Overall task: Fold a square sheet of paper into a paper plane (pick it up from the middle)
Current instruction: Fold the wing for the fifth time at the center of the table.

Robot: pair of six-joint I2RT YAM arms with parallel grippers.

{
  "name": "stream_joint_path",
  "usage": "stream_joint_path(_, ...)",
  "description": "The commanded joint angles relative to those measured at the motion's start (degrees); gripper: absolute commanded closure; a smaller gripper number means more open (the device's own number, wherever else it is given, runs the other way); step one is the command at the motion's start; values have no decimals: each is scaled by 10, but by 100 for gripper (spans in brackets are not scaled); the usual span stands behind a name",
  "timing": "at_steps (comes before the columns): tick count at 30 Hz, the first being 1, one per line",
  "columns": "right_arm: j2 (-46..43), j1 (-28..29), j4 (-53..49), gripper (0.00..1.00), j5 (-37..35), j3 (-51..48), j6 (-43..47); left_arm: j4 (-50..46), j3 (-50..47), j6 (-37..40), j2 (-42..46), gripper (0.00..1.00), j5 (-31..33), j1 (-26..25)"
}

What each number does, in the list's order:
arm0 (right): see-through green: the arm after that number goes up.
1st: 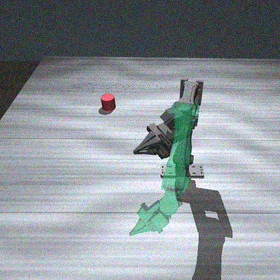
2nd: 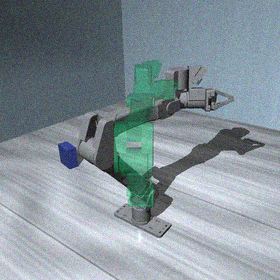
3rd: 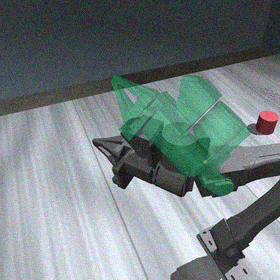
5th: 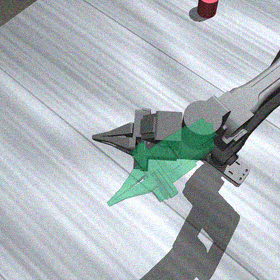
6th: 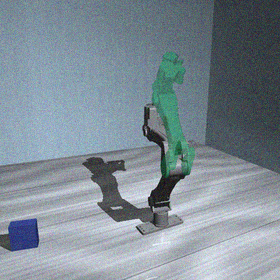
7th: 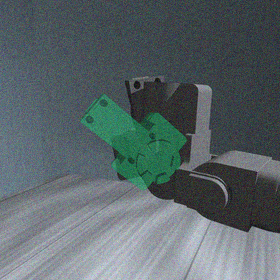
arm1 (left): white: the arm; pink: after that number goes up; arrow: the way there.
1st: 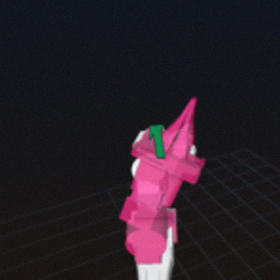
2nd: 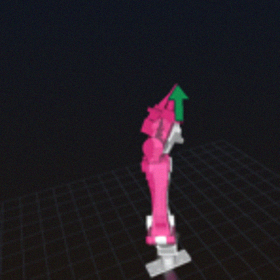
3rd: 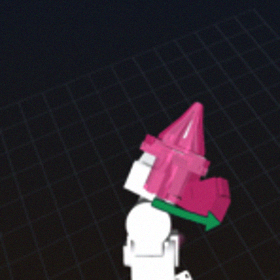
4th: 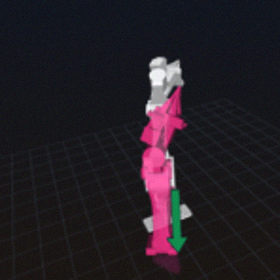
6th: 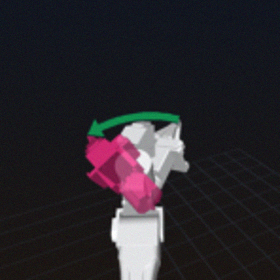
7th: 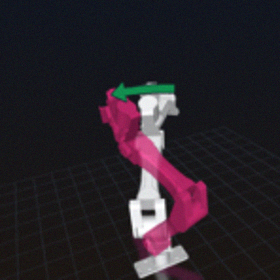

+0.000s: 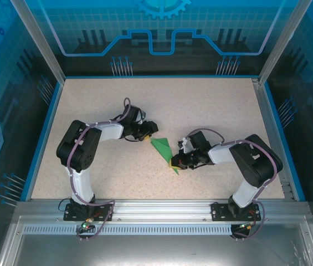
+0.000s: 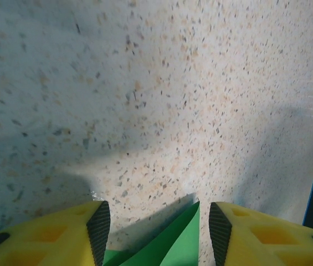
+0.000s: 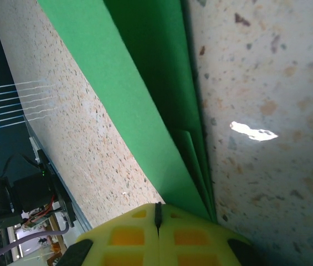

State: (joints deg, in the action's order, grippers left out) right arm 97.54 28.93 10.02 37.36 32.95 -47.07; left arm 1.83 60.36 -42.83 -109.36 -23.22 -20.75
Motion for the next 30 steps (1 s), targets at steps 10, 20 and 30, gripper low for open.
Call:
stream_joint_path(10, 59, -2, -99, 100, -65, -9, -8, -9, -42, -33, 141, 63, -5, -77)
stream_joint_path(20, 62, -3, -65, 100, -59, -25, -25, 77, -73, -82, 56, 68, -11, -145)
stream_joint_path(30, 34, -3, -39, 100, -48, -37, -36, 65, -68, -69, -13, 66, 29, -144)
